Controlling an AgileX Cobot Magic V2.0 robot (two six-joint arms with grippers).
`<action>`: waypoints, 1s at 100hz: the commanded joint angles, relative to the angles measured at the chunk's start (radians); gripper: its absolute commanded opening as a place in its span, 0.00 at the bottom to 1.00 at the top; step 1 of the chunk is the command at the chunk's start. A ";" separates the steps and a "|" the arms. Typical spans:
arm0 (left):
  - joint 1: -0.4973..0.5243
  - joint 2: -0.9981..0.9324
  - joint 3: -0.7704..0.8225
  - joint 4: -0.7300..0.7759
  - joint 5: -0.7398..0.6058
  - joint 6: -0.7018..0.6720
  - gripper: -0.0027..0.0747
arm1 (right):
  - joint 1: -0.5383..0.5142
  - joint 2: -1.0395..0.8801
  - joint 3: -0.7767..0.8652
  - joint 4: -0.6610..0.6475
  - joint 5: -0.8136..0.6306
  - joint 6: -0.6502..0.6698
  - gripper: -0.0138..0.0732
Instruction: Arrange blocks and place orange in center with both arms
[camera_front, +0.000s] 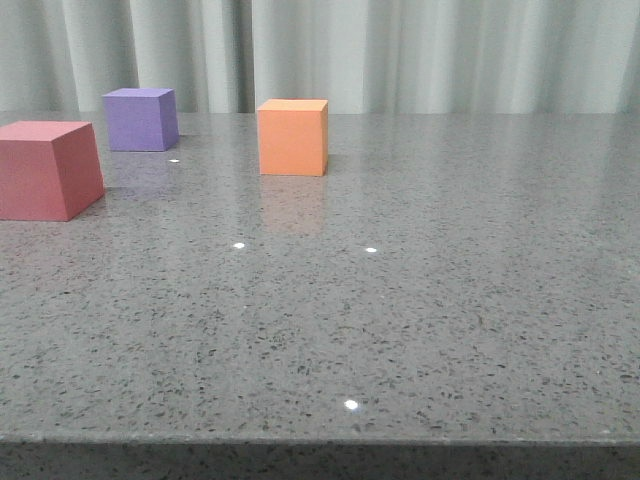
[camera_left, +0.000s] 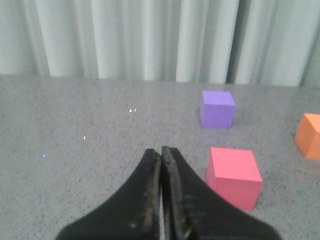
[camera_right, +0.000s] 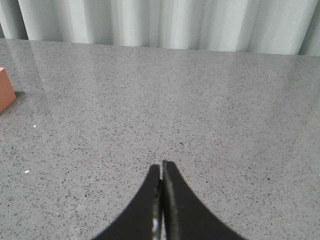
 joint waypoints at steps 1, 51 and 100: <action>0.004 0.120 -0.137 0.010 0.071 -0.005 0.01 | -0.005 0.003 -0.027 -0.024 -0.078 -0.001 0.08; 0.004 0.413 -0.302 0.002 0.342 -0.005 0.01 | -0.005 0.003 -0.027 -0.024 -0.078 -0.001 0.08; 0.004 0.424 -0.302 0.004 0.355 -0.005 0.40 | -0.005 0.003 -0.027 -0.024 -0.078 -0.001 0.08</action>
